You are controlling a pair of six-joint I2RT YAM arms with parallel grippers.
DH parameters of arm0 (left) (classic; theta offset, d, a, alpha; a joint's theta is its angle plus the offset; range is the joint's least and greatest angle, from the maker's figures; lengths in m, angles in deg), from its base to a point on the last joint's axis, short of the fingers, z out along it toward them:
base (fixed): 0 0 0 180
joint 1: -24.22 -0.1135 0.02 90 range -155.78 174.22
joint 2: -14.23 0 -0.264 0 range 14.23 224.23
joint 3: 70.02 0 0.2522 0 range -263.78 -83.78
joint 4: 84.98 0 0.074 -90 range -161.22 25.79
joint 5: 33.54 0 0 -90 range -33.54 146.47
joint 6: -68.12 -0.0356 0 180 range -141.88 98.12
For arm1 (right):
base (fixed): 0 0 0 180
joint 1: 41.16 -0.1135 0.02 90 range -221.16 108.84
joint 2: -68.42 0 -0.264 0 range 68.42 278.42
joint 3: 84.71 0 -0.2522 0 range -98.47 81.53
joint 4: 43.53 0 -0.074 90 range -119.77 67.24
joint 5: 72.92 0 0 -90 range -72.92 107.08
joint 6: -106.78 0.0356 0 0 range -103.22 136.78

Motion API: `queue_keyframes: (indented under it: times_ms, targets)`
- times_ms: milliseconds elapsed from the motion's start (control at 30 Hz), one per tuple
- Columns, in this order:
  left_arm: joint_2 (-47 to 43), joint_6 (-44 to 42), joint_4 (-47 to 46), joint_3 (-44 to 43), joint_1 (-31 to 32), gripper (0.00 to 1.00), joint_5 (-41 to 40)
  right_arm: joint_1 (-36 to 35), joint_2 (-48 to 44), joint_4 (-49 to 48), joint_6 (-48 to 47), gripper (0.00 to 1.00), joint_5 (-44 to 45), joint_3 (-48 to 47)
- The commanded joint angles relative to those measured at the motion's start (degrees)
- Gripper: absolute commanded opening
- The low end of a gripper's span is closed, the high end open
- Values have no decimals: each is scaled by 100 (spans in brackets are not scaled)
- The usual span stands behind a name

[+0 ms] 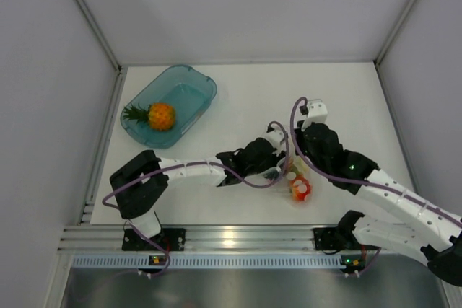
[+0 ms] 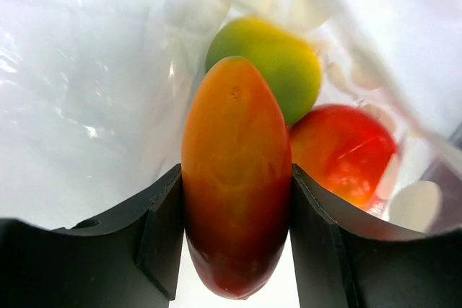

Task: Open the zip-top bag and remove the fake food

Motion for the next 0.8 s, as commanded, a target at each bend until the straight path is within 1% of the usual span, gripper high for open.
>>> queue_keyframes:
  times_ms: [0,100,200,233,267,300,333,467,667,767]
  targets:
    - [-543,-43,-930,274,27,0,-107,253,125,87,-19,0,186,-224]
    - [-728,-148,-1289,494,19,0,34,359,239,158,-45,0,152,-338]
    - [-904,-227,-1790,688,19,0,26,367,257,-35,-194,0,-418,-338]
    - [-948,-262,-1888,802,19,0,-18,359,248,-61,-256,0,-777,-321]
    - [-975,-271,-1958,820,19,0,-88,350,257,-96,-291,0,-955,-303]
    - [-992,-271,-1968,803,19,0,-193,341,231,-210,-309,0,-1130,-242]
    - [-992,-289,-1968,742,19,0,-490,324,152,-298,-309,0,-1271,-198]
    - [-948,-201,-1959,584,19,0,-1133,17,2,-492,-239,0,-1238,-39]
    - [-1097,150,-1959,408,10,0,-1608,-230,142,-448,-204,0,-816,-4]
    - [-1203,396,-1950,390,10,0,-1697,-300,230,-448,-151,0,-561,-30]
